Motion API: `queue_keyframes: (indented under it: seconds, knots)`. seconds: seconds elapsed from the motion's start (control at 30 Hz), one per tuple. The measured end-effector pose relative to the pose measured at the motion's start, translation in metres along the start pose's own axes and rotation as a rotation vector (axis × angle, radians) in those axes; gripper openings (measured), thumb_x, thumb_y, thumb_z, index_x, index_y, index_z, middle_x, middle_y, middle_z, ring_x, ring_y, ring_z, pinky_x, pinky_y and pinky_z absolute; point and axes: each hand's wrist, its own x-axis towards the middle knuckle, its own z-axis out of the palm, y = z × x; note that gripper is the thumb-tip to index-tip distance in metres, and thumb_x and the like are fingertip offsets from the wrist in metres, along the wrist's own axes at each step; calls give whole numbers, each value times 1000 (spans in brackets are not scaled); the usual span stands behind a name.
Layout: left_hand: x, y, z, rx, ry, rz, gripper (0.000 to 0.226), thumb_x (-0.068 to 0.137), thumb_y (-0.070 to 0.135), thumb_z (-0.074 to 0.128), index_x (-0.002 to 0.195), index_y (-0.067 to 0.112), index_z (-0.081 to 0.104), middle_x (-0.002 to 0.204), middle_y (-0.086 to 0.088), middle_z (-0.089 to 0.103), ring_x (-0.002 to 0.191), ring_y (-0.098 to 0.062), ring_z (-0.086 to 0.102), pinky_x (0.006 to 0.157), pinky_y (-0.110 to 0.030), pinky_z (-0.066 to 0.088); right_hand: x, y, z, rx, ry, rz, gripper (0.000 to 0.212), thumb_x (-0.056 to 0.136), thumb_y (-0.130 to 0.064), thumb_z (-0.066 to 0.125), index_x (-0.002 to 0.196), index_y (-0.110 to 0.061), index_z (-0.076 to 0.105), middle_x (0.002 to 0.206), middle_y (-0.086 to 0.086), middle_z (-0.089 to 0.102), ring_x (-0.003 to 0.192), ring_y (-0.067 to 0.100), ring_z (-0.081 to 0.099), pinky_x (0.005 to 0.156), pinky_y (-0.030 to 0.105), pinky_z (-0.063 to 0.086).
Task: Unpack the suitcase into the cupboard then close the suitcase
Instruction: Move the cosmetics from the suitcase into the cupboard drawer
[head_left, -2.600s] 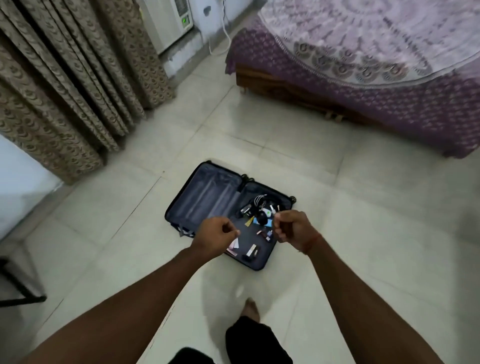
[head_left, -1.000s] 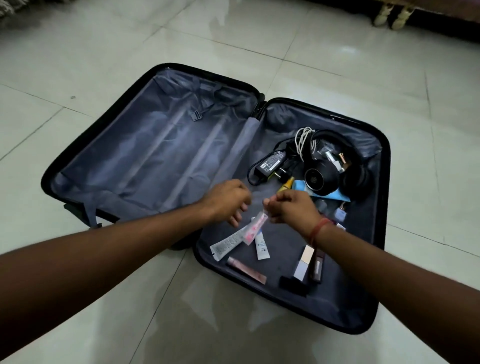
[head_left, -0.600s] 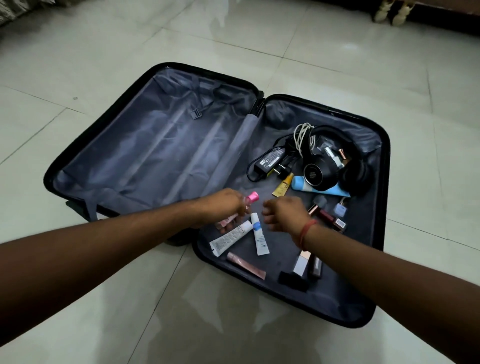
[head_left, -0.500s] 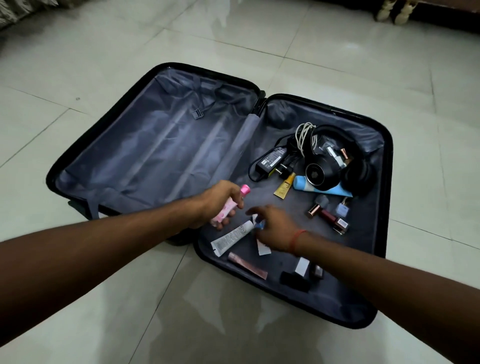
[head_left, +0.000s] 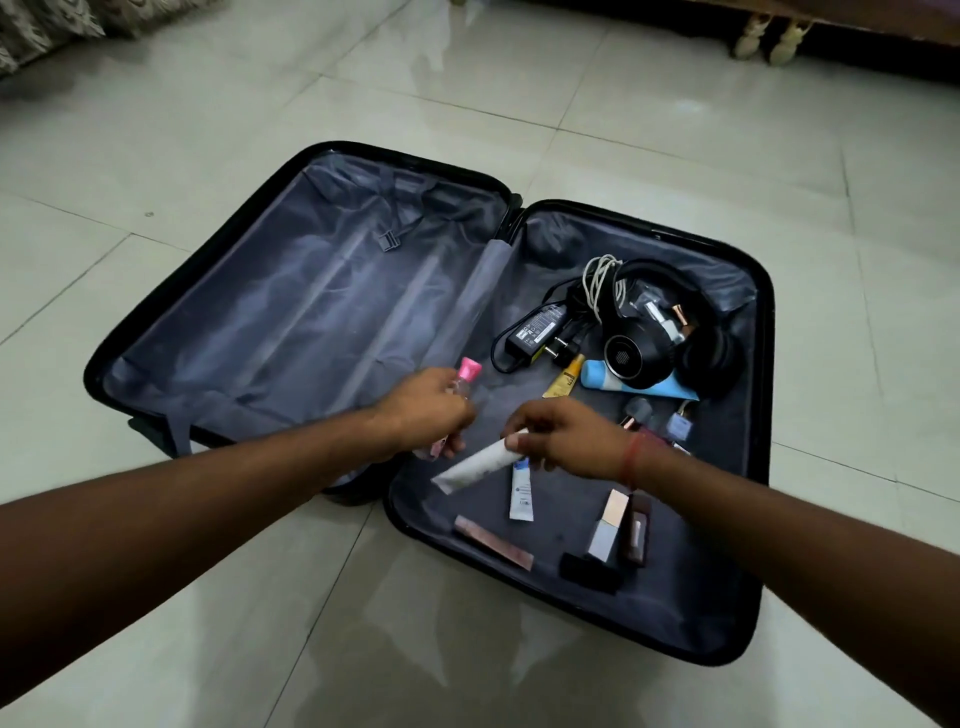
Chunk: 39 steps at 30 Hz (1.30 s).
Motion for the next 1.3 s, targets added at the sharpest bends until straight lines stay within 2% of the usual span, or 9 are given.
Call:
queue_keyframes:
  seconds: [0.07,0.23,0.37,0.53,0.63,0.87,1.0,1.13,1.3]
  knots:
    - [2,-2,2,15,4,-3,10,79,2,49,77,13,49,52,-10,60,45,-23,53,50,-29,42,-5,-1,-16,66,-4,65,19,95,-11,56,89,5,65,61,5,59,49,11,51,52,25,44]
    - [3,-1,11,-216,-256,-57,7,85,9,56,90,7,61,77,-8,67,48,-17,50,47,-23,39,-12,-5,-33,80,14,91,35,99,-19,49,68,-10,60,53,-2,50,45,8,44,49,25,36]
    - [-2,-2,20,-216,-446,-54,43,78,39,74,92,0,66,70,-7,63,53,-16,53,48,-23,42,-13,-12,-26,148,-20,74,41,101,-23,45,64,-9,54,52,2,45,43,11,38,44,24,34]
    - [-4,-4,26,-238,-309,-33,24,82,23,72,86,0,66,68,-6,64,62,-19,59,63,-30,45,-8,-5,-18,247,297,6,30,96,-19,52,73,-3,61,53,7,55,41,8,43,46,25,32]
    - [-5,-6,19,-305,-262,-59,6,88,7,65,85,2,64,72,-9,69,62,-19,66,62,-29,55,-11,19,-19,-48,464,-293,12,78,-19,57,66,-17,59,58,-1,61,53,11,55,55,30,42]
    - [-16,-7,8,-455,-305,-114,8,91,-6,49,88,-4,56,80,-17,67,64,-24,69,57,-38,59,-17,33,-16,-1035,283,-824,16,74,-26,50,69,-15,60,65,0,56,58,23,50,46,32,39]
    - [-13,-9,7,-488,-245,-115,15,90,-8,52,98,3,58,67,-9,63,58,-23,66,54,-36,58,-6,22,1,-1026,376,-553,26,77,-33,39,70,-14,56,68,4,60,59,30,58,46,29,36]
    - [-10,-10,11,-447,-218,-110,9,89,0,61,88,8,57,59,-5,61,55,-21,64,52,-34,56,3,14,27,-910,307,109,43,87,-53,46,69,-15,47,84,9,64,82,32,62,61,28,35]
    - [-8,-16,14,-449,-195,-95,12,87,1,65,85,8,56,67,-10,63,63,-24,69,57,-37,58,1,23,40,-676,231,249,38,83,-42,60,64,-15,42,84,13,61,81,31,60,59,29,32]
